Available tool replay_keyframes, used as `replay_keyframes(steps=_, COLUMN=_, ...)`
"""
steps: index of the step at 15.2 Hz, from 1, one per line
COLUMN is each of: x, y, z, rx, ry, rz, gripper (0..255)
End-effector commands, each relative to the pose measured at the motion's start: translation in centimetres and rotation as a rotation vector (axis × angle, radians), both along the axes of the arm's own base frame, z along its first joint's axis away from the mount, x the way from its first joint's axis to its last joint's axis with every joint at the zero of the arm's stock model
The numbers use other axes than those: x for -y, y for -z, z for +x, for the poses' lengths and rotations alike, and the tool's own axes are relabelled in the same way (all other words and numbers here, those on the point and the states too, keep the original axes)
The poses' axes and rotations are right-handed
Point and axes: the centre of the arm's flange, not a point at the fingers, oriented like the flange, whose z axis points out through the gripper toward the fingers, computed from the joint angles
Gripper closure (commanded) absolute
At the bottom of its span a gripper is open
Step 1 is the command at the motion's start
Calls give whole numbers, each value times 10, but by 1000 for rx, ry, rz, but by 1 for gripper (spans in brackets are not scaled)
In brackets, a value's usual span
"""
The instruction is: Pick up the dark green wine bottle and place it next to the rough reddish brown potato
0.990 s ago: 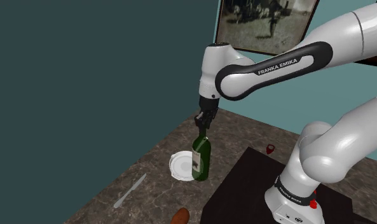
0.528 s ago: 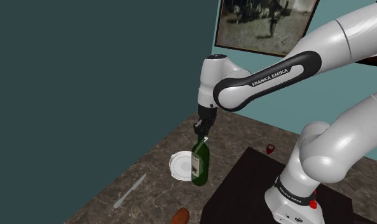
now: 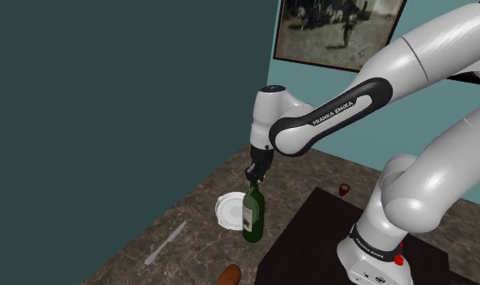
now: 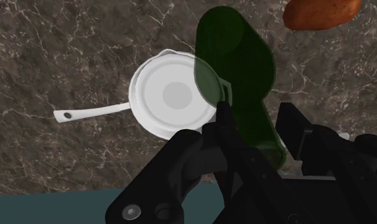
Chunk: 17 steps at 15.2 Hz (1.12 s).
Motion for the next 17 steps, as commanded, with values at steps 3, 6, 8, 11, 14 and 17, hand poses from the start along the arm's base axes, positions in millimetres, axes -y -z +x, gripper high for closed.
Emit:
replay_keyframes(steps=3, x=1, y=21, z=-1, rx=1, ry=0, rz=0, gripper=255)
replay_keyframes(steps=6, x=1, y=37, z=-1, rx=1, ry=0, rz=0, gripper=255)
replay_keyframes(steps=8, x=1, y=47, z=-1, rx=1, ry=0, rz=0, gripper=255)
replay_keyframes(steps=11, x=1, y=63, z=-1, rx=1, ry=0, rz=0, gripper=255)
replay_keyframes(steps=14, x=1, y=63, z=-1, rx=1, ry=0, rz=0, gripper=255)
replay_keyframes(steps=17, x=1, y=63, z=-1, rx=1, ry=0, rz=0, gripper=255)
